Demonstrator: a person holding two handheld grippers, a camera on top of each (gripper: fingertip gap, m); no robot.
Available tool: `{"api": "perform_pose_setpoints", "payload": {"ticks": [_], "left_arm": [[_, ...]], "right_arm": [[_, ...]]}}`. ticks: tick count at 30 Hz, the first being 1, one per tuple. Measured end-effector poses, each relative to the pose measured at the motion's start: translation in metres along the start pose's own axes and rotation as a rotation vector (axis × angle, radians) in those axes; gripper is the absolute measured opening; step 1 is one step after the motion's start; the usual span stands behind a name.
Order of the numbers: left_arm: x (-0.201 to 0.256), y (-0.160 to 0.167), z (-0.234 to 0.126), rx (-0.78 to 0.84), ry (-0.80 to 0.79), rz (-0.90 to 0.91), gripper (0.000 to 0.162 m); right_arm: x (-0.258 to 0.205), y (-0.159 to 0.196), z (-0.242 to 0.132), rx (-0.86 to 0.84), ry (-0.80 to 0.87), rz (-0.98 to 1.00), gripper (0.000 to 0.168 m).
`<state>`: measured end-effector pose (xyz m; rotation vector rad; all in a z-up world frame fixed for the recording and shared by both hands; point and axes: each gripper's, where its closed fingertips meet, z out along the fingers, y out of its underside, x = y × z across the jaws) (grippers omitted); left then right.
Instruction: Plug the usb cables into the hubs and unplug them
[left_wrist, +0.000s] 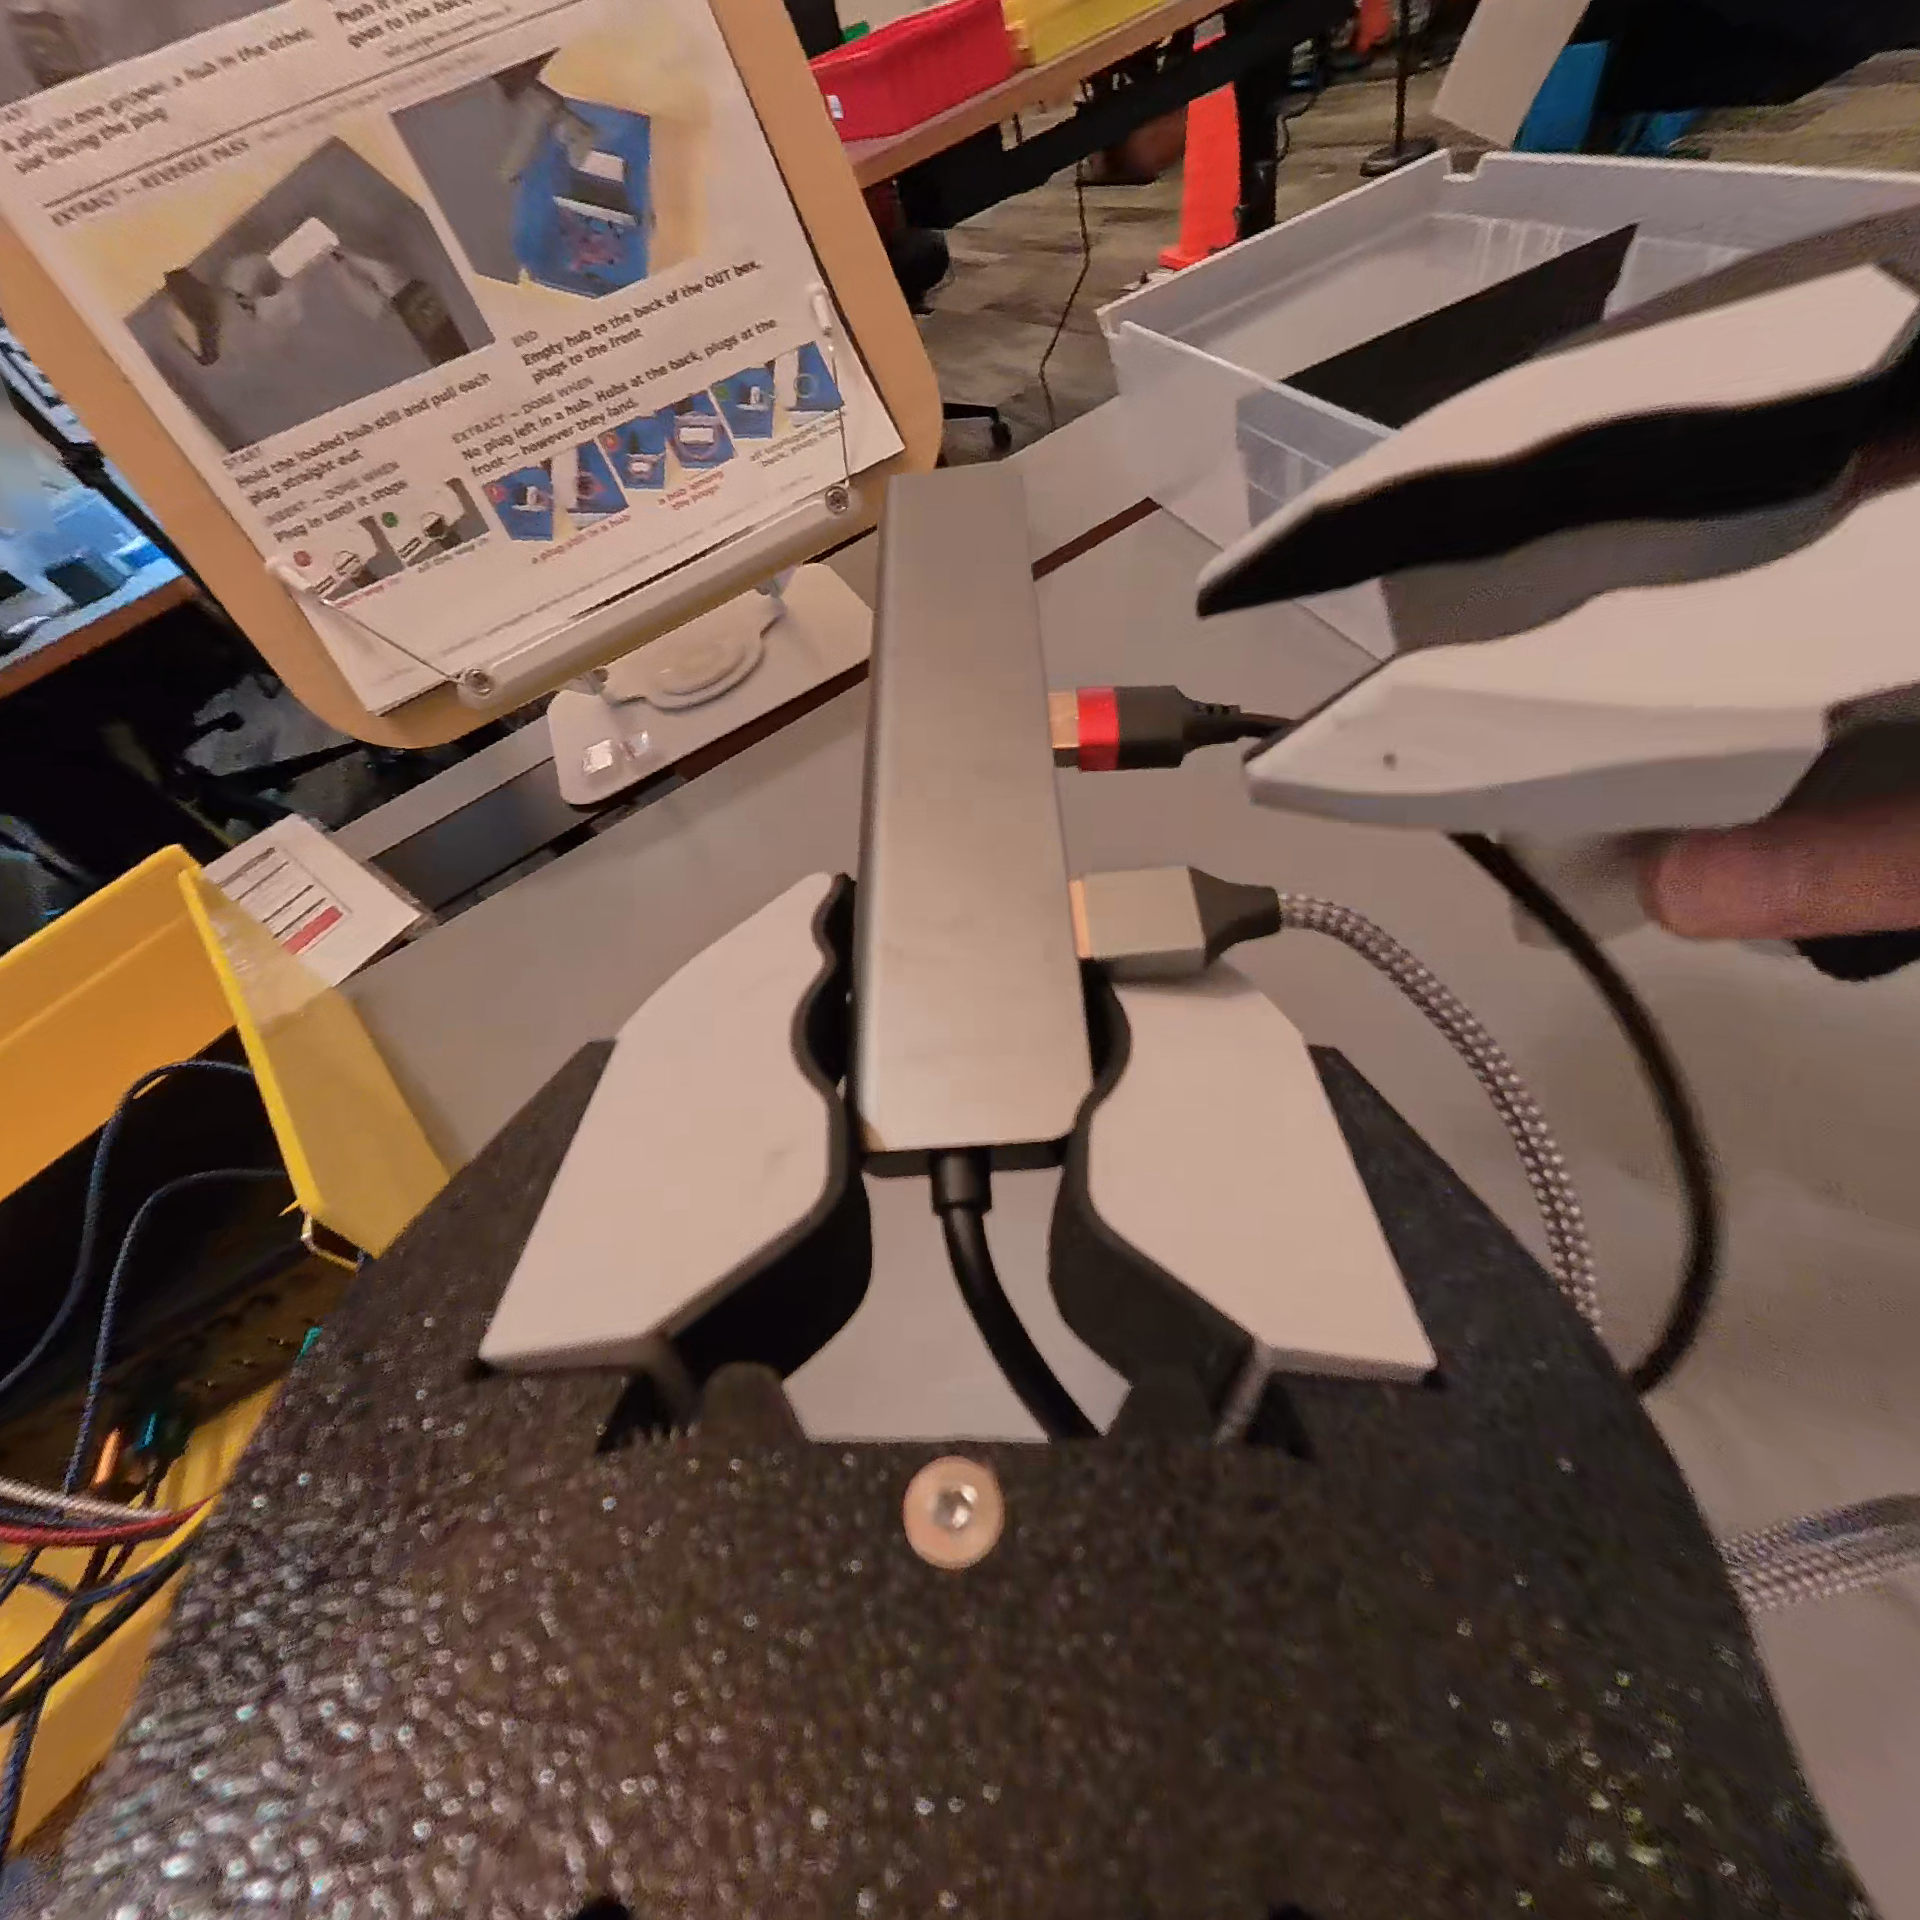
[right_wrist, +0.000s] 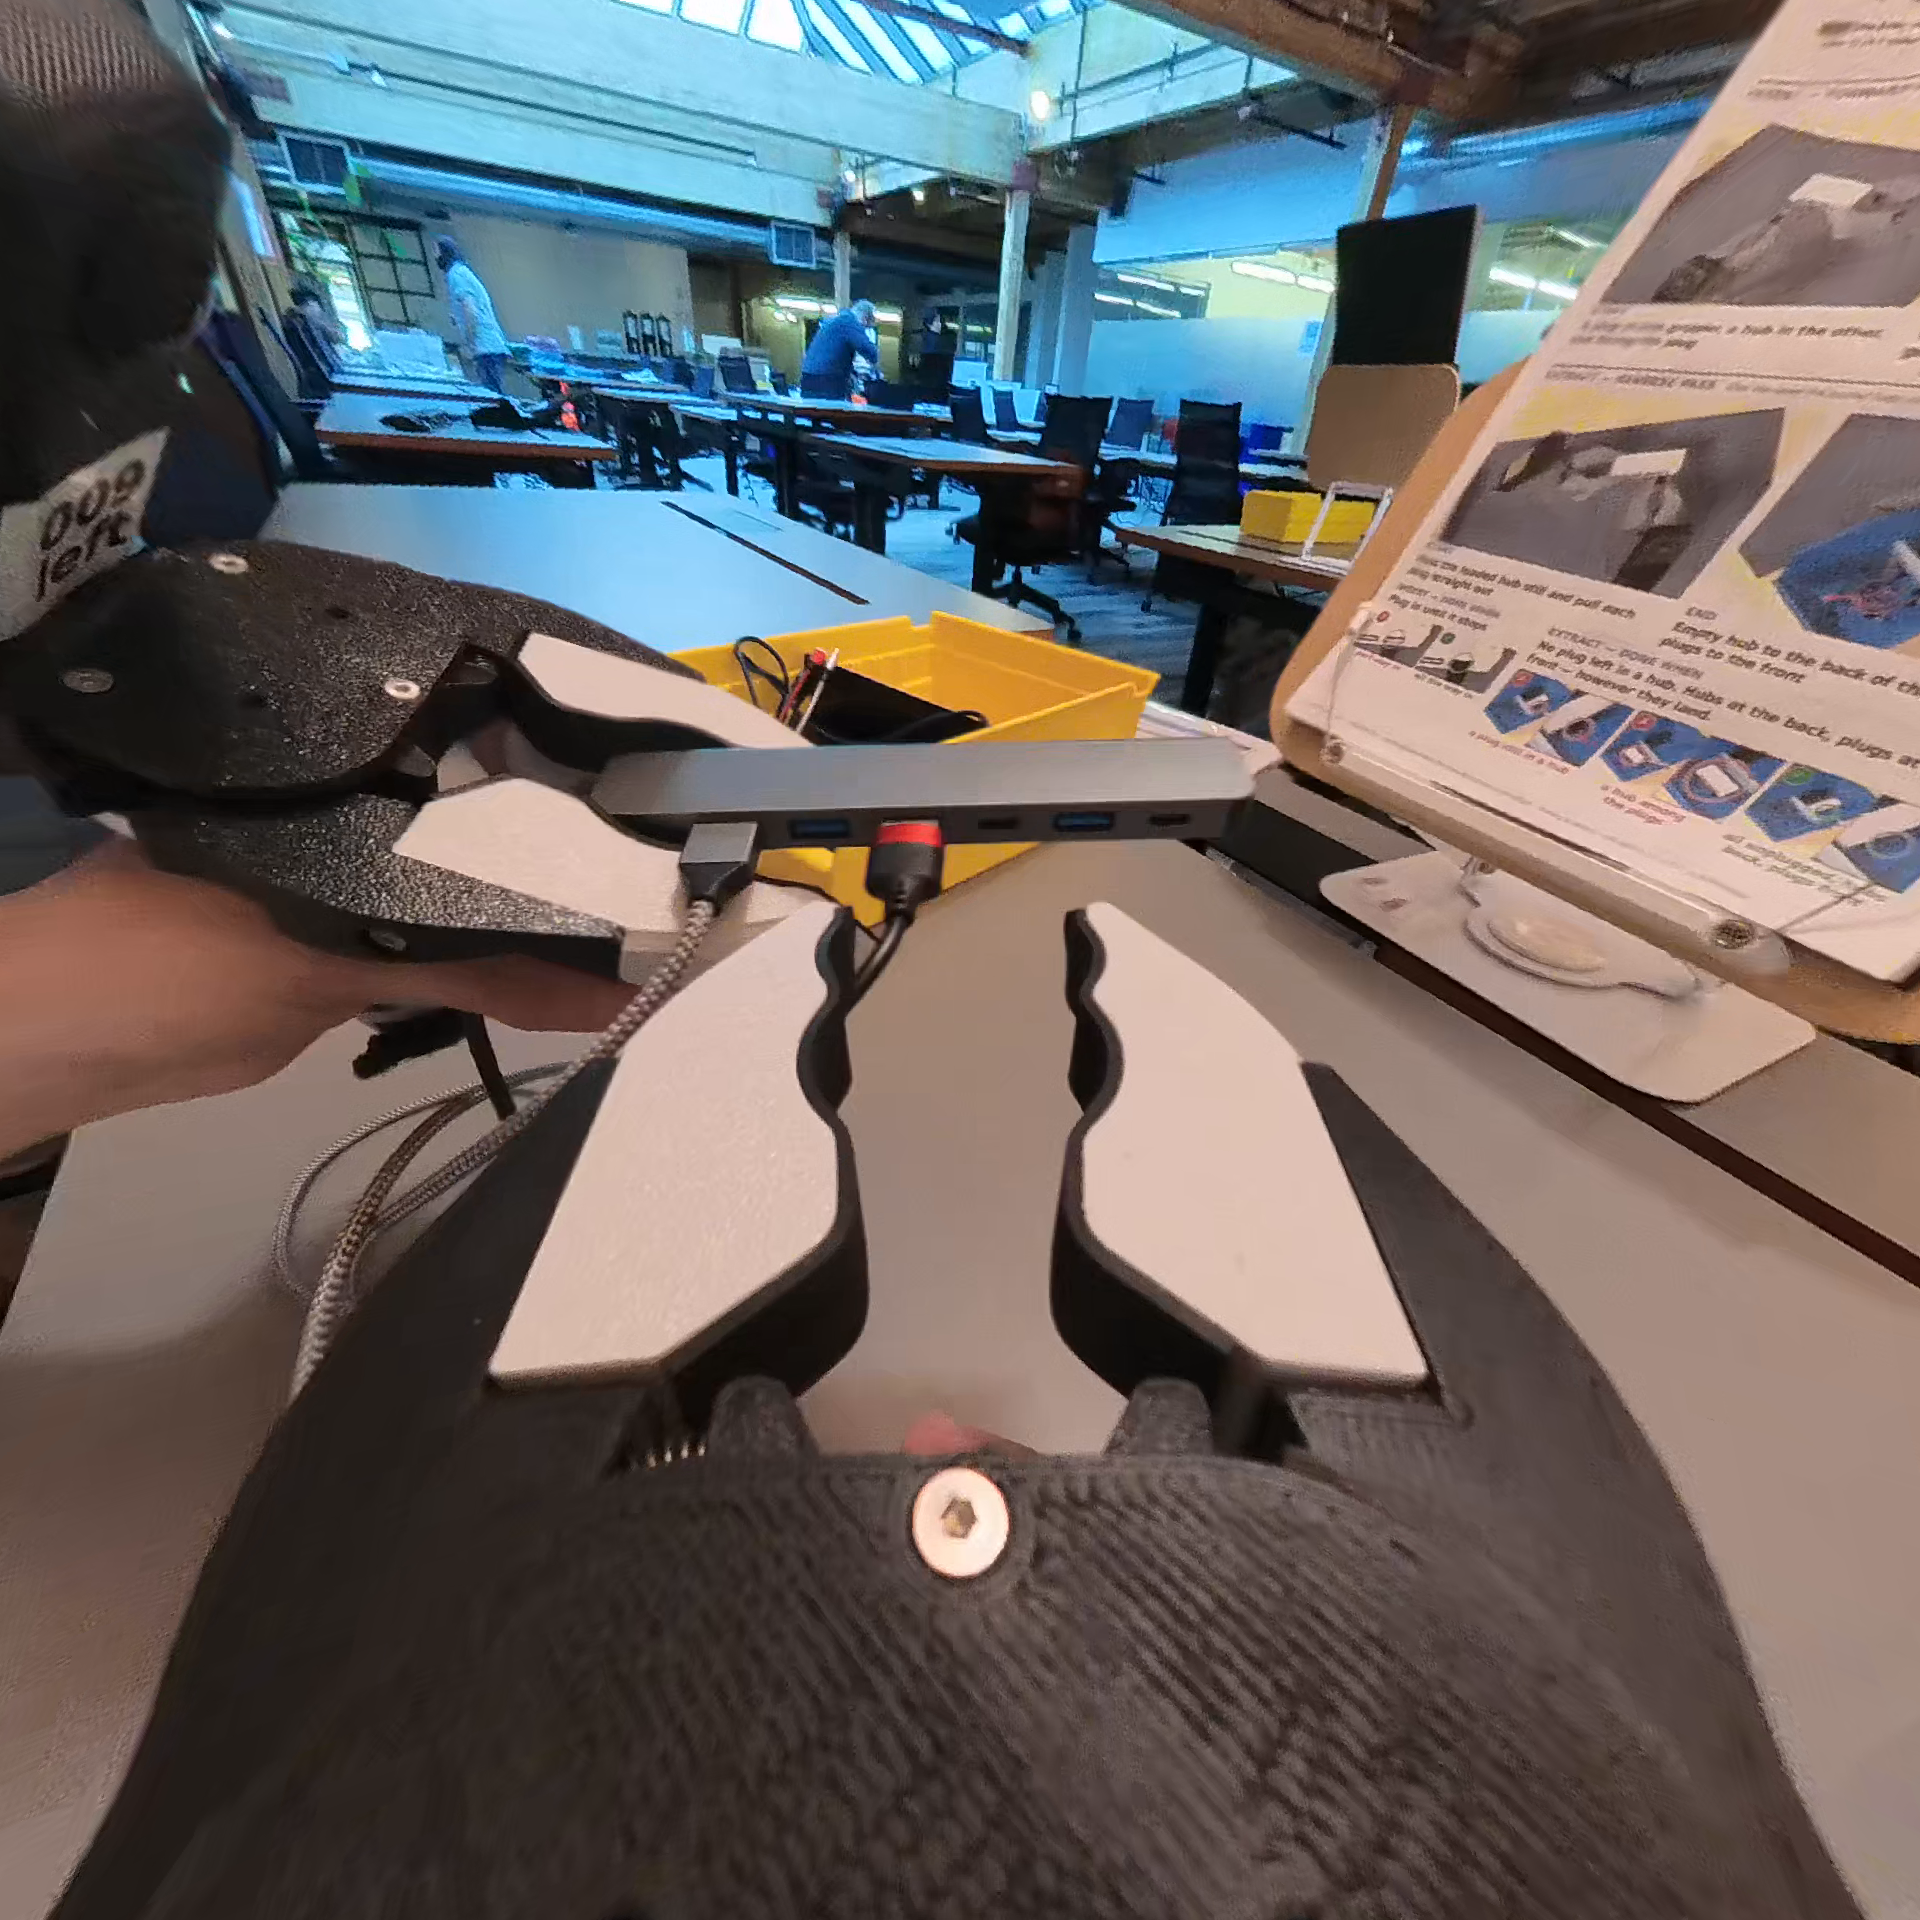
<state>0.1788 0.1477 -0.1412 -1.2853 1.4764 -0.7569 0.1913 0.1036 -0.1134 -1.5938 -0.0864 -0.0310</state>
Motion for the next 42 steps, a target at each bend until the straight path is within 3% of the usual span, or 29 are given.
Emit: {"api": "perform_pose_setpoints", "payload": {"ticks": [5, 26, 29, 35, 42], "left_arm": [[0.000, 0.002, -0.003, 0.012, -0.027, -0.020, 0.039], [-0.001, 0.000, -0.004, 0.009, -0.145, 0.111, 0.039], [0.006, -0.005, -0.005, 0.037, -0.116, 0.088, 0.039], [0.012, -0.009, -0.004, 0.058, -0.082, 0.051, 0.038], [0.012, -0.008, -0.002, 0.060, -0.044, -0.020, 0.038]], "right_arm": [[-0.010, -0.002, 0.006, 0.060, -0.011, 0.056, 0.027], [-0.016, -0.016, 0.005, 0.090, 0.019, 0.056, 0.035], [-0.005, -0.001, 0.007, 0.027, 0.065, 0.040, 0.035], [-0.010, -0.002, 0.009, 0.078, 0.034, 0.035, 0.016], [-0.009, -0.008, 0.007, 0.146, 0.035, 0.023, 0.016]]}}
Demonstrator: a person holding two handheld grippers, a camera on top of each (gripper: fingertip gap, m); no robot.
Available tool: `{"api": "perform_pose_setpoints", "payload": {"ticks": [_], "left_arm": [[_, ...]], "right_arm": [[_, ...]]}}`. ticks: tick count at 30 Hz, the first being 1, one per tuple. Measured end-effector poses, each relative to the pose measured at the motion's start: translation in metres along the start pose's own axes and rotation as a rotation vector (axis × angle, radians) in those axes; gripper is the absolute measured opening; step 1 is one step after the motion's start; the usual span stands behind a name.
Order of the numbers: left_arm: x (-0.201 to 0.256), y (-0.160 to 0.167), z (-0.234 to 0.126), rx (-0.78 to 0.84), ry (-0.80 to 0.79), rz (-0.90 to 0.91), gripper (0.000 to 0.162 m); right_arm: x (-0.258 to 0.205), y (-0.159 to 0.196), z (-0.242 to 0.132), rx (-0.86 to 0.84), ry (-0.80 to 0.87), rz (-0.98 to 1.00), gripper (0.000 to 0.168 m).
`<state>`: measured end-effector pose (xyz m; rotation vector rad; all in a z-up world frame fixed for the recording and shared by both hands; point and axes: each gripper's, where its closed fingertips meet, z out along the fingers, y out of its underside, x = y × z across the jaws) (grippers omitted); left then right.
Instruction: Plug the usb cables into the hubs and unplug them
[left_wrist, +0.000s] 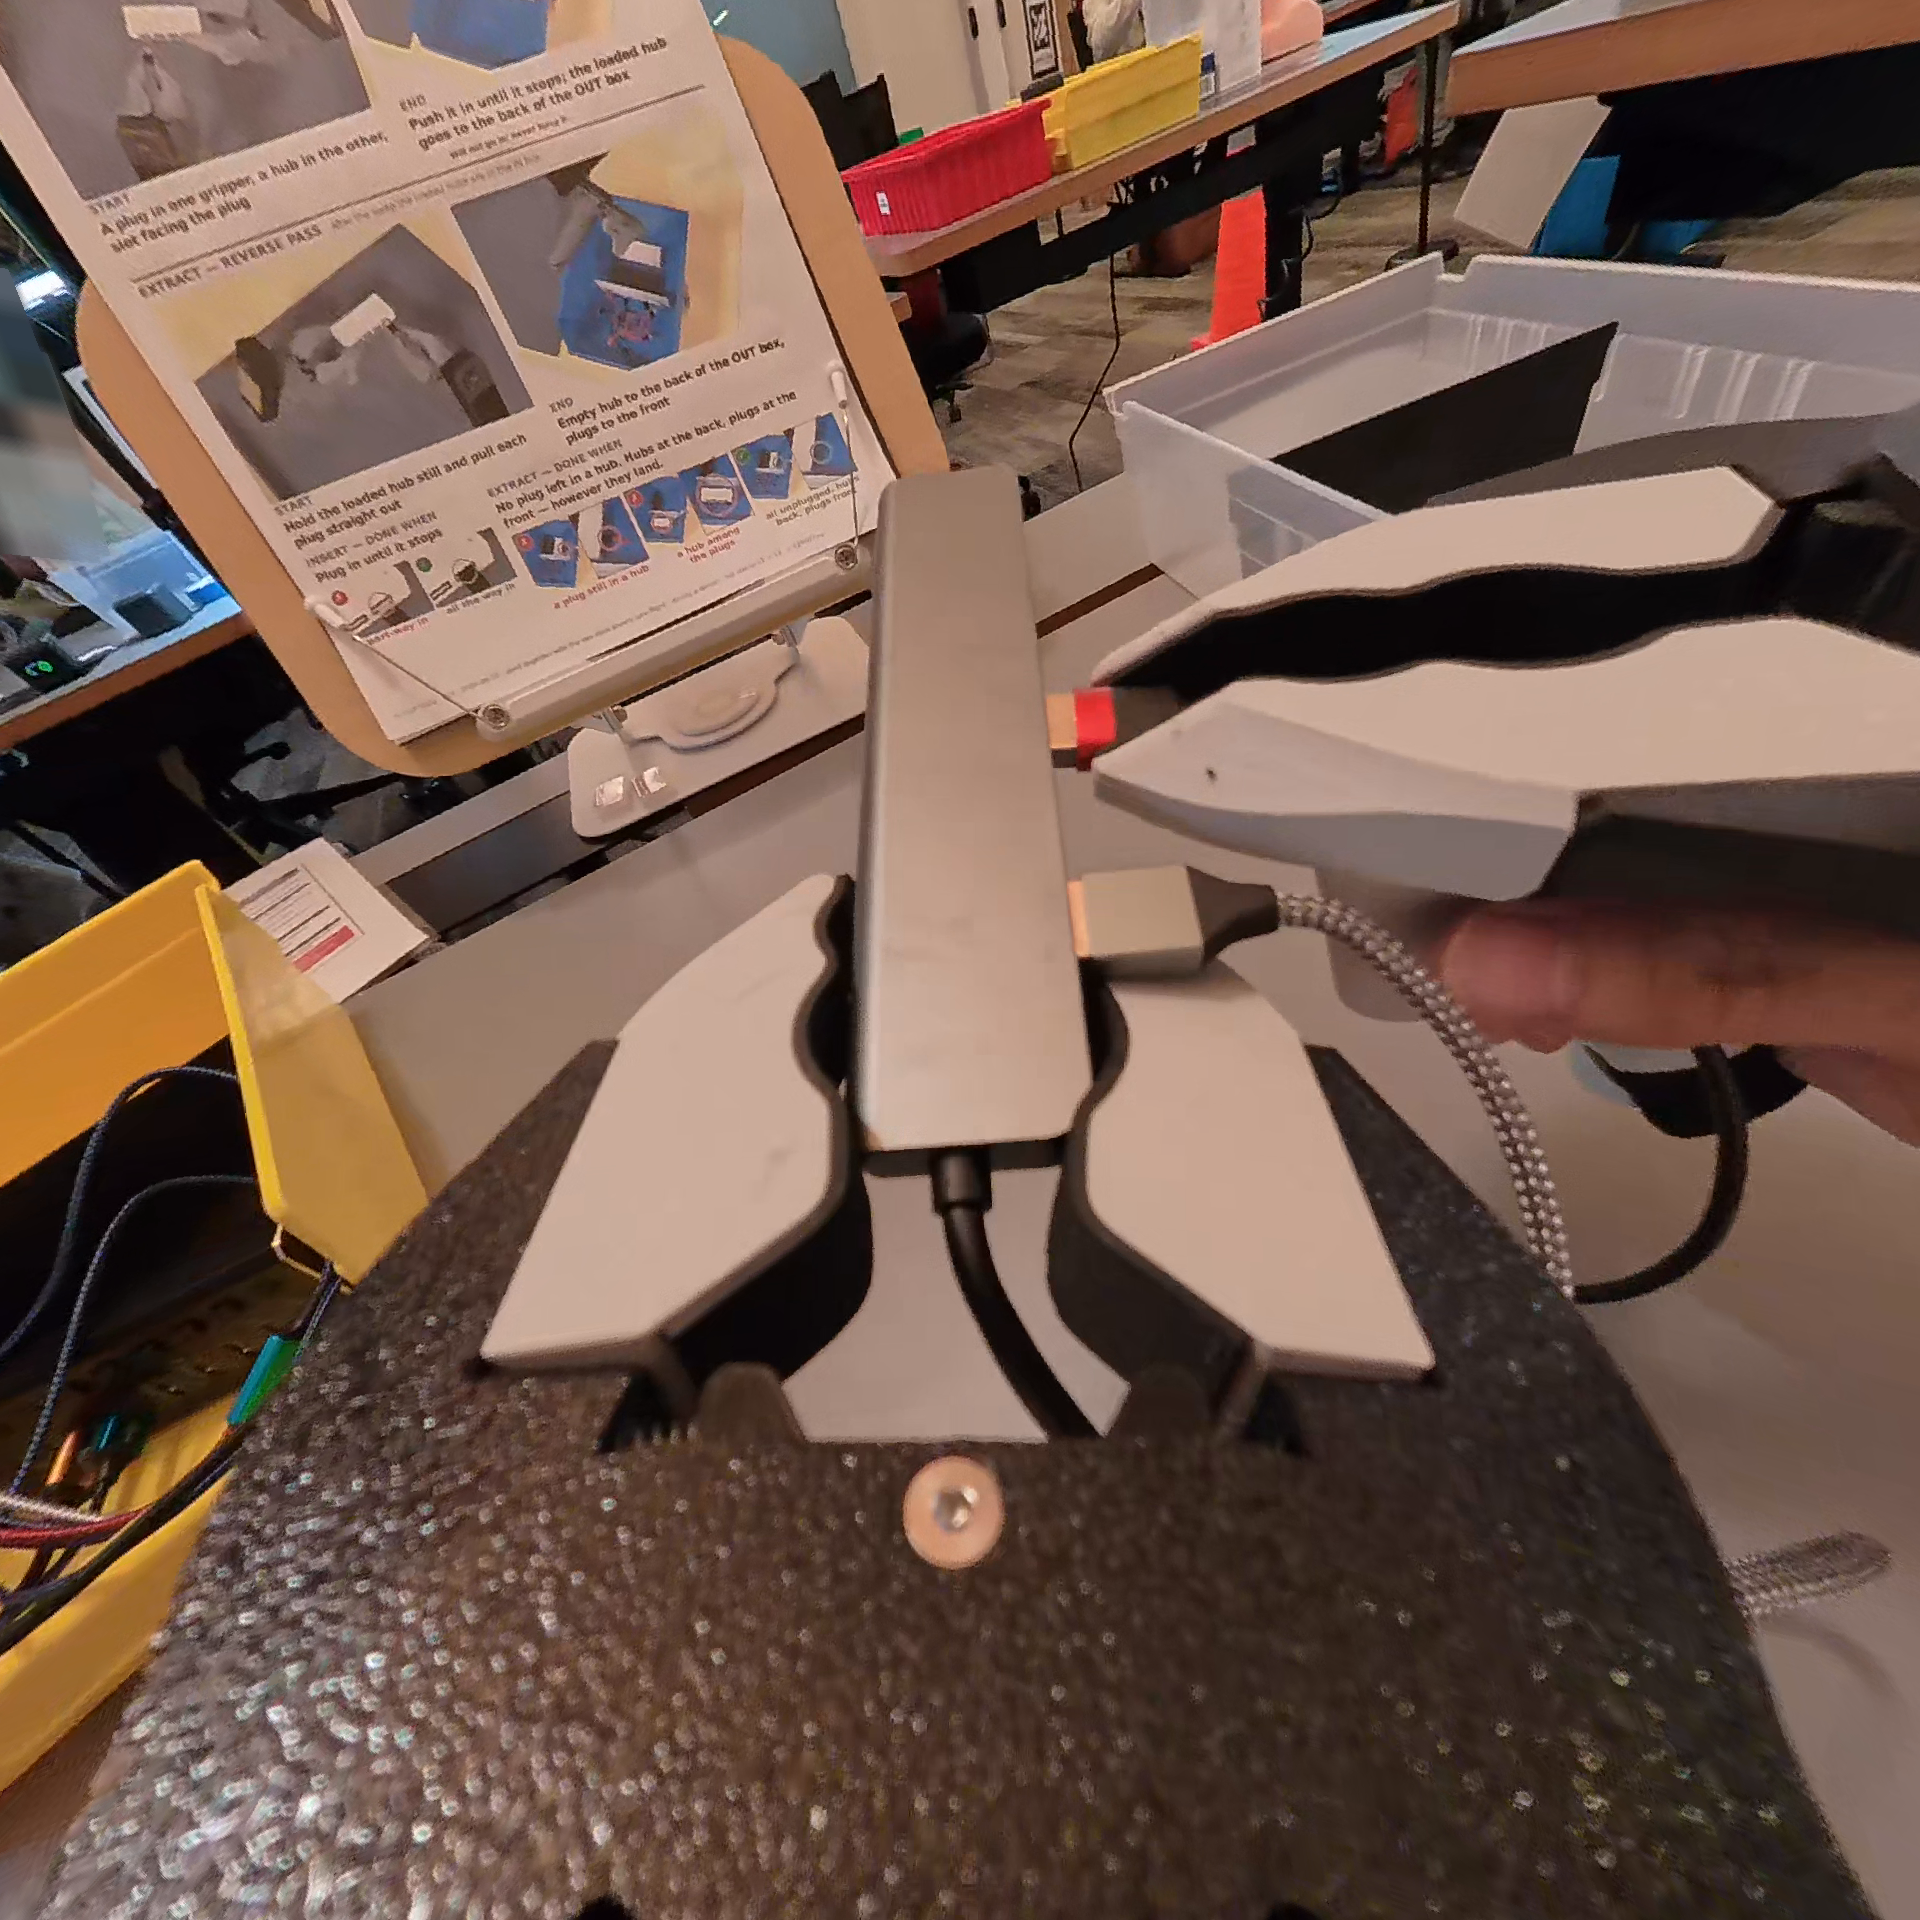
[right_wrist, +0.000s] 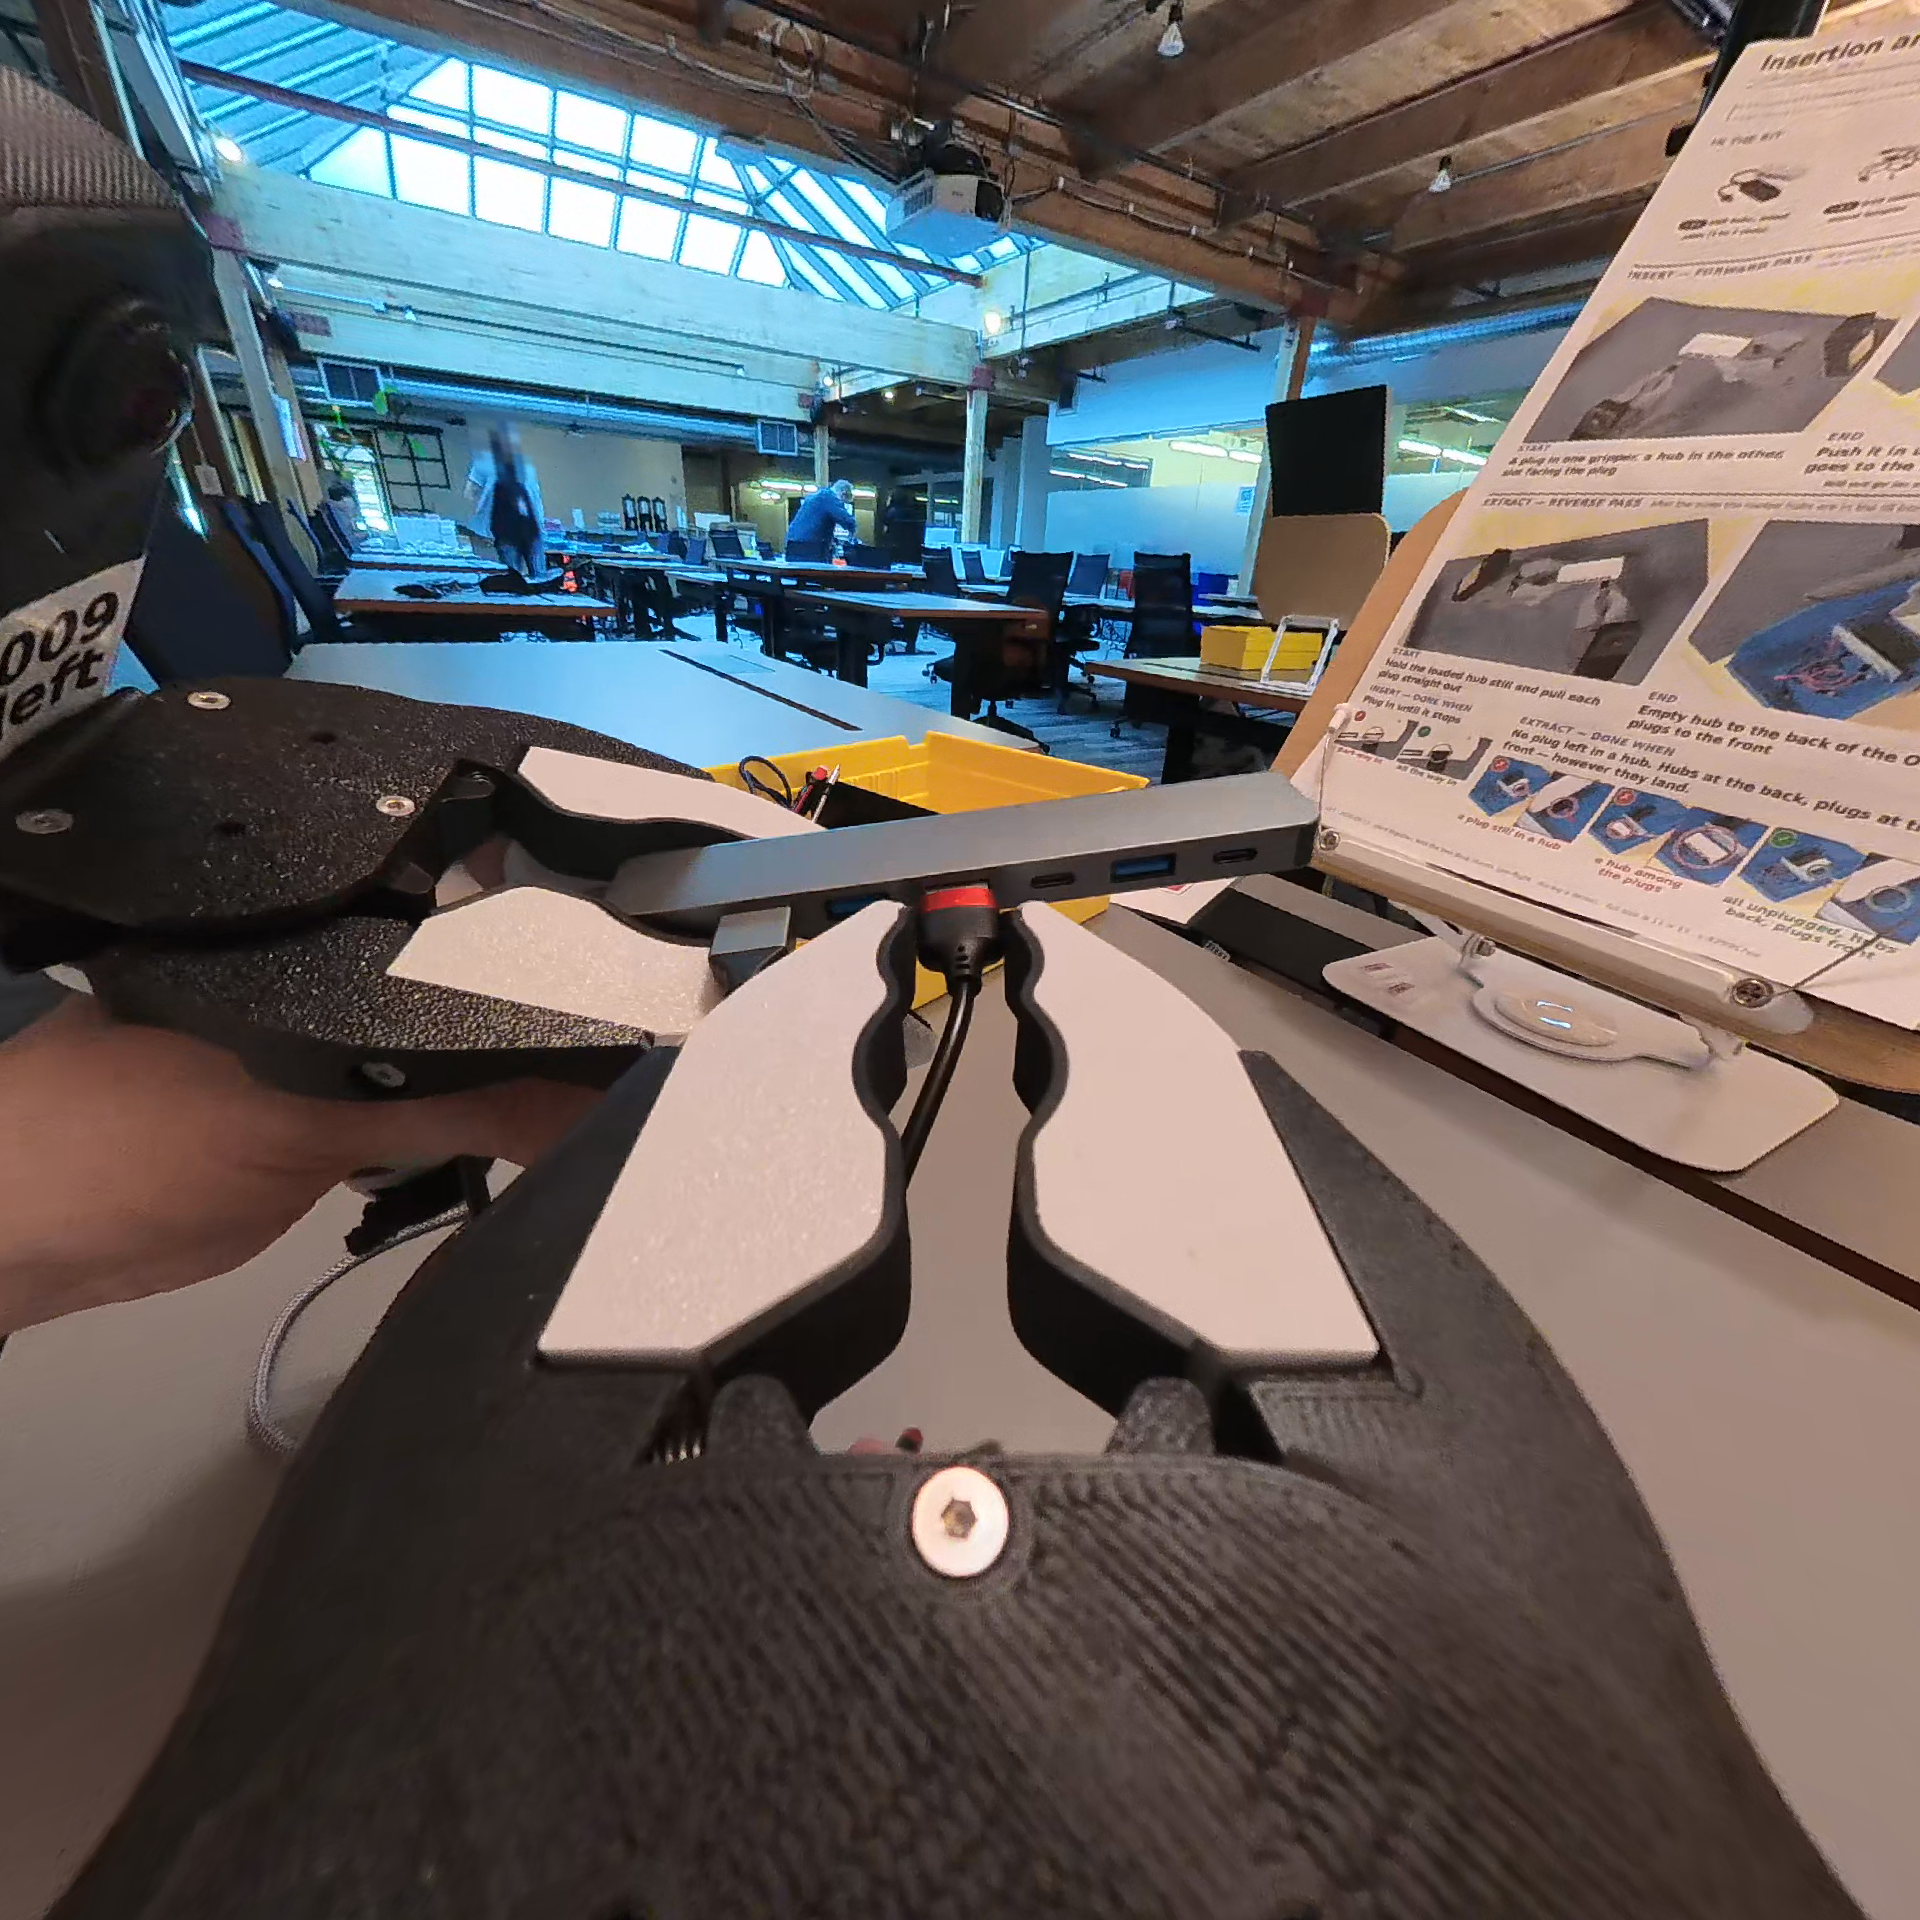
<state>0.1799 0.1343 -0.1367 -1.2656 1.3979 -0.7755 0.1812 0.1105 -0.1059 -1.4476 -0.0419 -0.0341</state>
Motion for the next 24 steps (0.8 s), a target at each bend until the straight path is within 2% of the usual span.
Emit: {"api": "perform_pose_setpoints", "payload": {"ticks": [9, 12, 16, 18, 24], "left_arm": [[-0.004, 0.003, 0.002, -0.014, 0.011, -0.012, 0.035], [-0.001, 0.001, 0.002, 0.024, 0.050, -0.058, 0.034], [0.002, -0.008, -0.002, 0.079, 0.065, -0.051, 0.033], [0.001, -0.003, 0.000, 0.054, 0.057, -0.043, 0.033], [0.002, 0.012, 0.006, 0.008, 0.111, -0.154, 0.034]], "right_arm": [[-0.001, -0.005, -0.001, -0.003, 0.067, -0.083, 0.015], [0.000, -0.005, -0.003, -0.031, 0.053, -0.116, 0.016], [0.000, -0.008, -0.004, -0.025, -0.007, 0.022, 0.016], [0.001, -0.002, -0.002, -0.044, -0.001, 0.033, 0.016], [0.001, 0.006, 0.001, -0.128, 0.096, -0.132, 0.016]]}}
